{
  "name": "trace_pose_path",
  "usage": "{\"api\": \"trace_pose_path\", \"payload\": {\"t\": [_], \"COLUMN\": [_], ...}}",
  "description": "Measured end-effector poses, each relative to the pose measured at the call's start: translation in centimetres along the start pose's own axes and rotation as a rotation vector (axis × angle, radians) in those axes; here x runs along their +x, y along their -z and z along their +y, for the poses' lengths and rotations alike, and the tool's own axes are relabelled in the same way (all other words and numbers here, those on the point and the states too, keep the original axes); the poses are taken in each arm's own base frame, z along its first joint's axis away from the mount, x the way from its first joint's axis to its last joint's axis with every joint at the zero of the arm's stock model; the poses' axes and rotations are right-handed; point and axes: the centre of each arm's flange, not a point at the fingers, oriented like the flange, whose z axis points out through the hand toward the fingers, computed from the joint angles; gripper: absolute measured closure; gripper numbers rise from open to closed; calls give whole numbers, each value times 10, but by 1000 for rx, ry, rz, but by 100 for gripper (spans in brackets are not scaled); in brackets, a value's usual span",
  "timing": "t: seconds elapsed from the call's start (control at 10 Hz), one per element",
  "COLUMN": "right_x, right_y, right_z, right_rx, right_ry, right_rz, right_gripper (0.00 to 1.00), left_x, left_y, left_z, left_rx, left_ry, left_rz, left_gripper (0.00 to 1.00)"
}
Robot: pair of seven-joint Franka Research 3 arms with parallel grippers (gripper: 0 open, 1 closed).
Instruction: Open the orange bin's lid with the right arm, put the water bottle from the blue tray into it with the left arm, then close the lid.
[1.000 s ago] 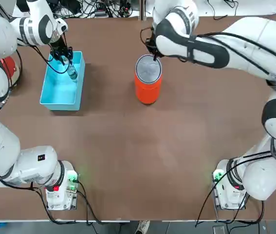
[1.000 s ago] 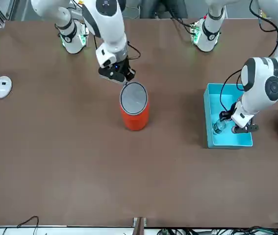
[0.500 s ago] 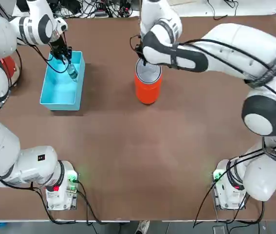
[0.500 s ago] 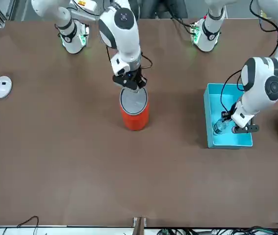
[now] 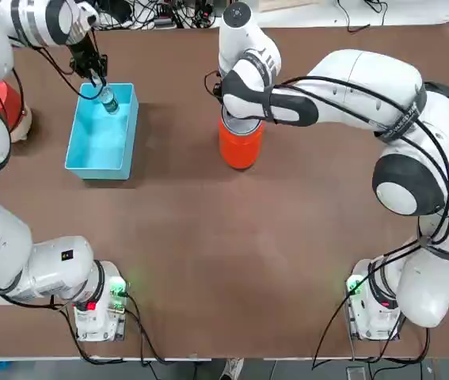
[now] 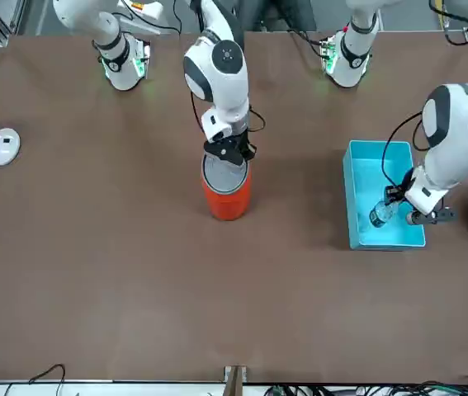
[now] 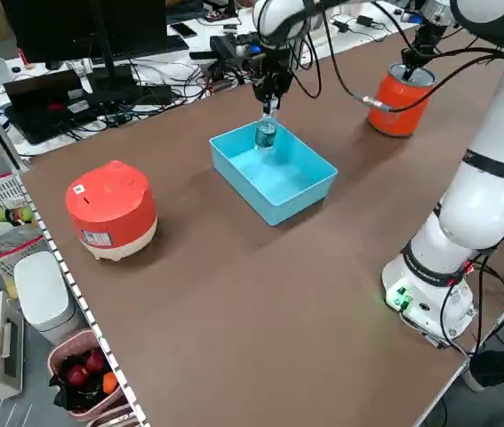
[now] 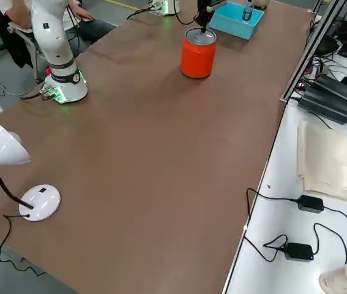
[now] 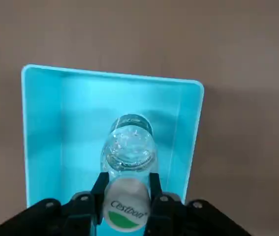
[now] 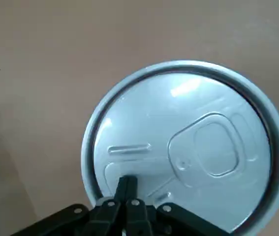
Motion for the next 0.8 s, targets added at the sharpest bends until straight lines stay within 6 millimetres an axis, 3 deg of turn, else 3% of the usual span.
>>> {"api": "trace_pose_path", "payload": {"t": [0.2,0.6,0.8], "right_x": [-1,-4,8], "right_y": [-3,-2,19], "right_z": [-2,-6,-4], "right_rx": [3,-11,-81], "right_ry": [-2,-18,-10], "right_rz": [21,79,26], "right_gripper": [99,99,99], "left_x": [2,4,7], "left_y": [14,24,55], "left_z": [2,4,9], "left_rx": [1,-1,-39], "left_ry": [-2,-3,25], "left_rz": [-8,-5,-21], "left_gripper": [63,63,63]}}
